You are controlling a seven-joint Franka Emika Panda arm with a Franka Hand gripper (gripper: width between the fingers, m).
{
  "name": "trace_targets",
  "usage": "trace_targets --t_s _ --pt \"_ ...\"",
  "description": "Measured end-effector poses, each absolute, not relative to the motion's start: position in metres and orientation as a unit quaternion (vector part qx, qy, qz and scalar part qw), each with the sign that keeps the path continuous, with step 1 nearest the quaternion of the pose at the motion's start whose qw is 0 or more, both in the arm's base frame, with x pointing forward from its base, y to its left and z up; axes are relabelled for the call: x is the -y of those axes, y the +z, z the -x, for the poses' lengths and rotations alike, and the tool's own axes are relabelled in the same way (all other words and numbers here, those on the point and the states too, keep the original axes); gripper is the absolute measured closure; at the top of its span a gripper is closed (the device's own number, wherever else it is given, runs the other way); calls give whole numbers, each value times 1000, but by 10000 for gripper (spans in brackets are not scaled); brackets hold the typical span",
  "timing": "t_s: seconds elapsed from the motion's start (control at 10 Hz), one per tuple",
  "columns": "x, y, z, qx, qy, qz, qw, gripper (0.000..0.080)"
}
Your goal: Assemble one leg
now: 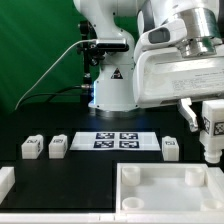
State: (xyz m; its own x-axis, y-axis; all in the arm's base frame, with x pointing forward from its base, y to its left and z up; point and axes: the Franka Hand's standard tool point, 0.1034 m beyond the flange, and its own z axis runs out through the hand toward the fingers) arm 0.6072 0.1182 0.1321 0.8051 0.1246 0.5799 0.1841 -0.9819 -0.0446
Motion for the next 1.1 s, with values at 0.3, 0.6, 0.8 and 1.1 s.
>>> trace_targets --t_s 0.3,0.6,0.8,1.1 --pt "-121 108 -612 73 -302 949 52 508" --pt "-116 91 -617 72 -295 951 50 508" --pt "-115 83 -617 71 -291 953 50 508" --pt "-112 76 -616 72 -295 952 48 508"
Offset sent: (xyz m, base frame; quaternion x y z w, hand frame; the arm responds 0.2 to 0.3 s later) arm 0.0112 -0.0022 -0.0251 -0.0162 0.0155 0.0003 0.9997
